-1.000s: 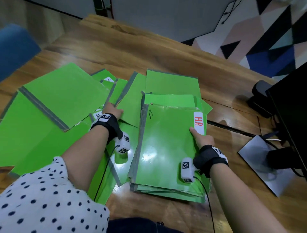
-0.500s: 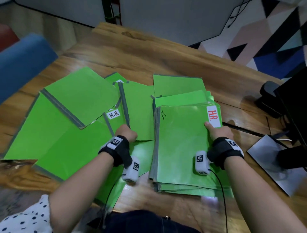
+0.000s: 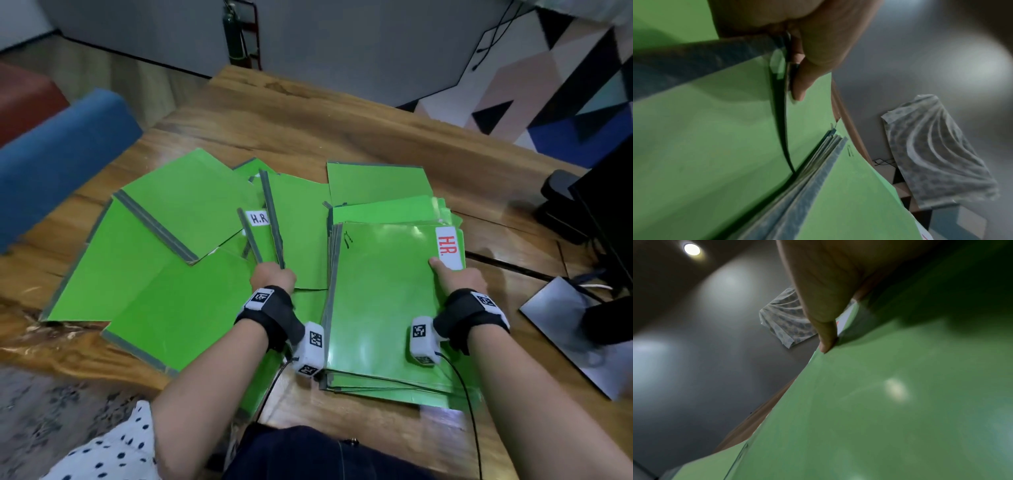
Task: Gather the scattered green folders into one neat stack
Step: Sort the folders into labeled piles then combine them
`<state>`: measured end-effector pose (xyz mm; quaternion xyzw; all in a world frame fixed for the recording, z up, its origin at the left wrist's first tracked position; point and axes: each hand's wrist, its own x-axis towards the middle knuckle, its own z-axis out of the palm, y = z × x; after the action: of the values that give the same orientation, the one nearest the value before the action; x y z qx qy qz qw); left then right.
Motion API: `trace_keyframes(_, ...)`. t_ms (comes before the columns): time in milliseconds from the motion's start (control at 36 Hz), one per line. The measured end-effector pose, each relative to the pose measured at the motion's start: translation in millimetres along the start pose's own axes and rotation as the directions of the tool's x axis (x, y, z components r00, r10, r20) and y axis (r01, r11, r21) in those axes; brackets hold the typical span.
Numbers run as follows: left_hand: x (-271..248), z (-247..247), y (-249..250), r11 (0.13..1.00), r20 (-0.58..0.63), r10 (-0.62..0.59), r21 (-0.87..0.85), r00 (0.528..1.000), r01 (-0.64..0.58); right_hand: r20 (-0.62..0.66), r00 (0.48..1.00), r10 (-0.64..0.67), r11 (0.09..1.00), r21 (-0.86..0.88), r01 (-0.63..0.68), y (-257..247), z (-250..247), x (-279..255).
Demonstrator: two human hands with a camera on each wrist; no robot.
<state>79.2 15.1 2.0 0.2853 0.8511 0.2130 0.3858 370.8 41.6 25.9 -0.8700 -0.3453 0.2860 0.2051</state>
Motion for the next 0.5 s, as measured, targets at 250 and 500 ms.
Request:
trace_keyframes(250, -20, -46, 41, 0.915, -0.095, 0.357, 0.235, 0.929, -0.328, 0.153, 0.982, 0.112, 0.990, 0.064, -0.123, 22, 20, 4)
trace_keyframes(500, -22, -98, 88, 0.719, -0.050, 0.564, 0.522, 0.824, -0.460, 0.270, 0.953, 0.140, 0.985, 0.056, -0.161, 32, 50, 10)
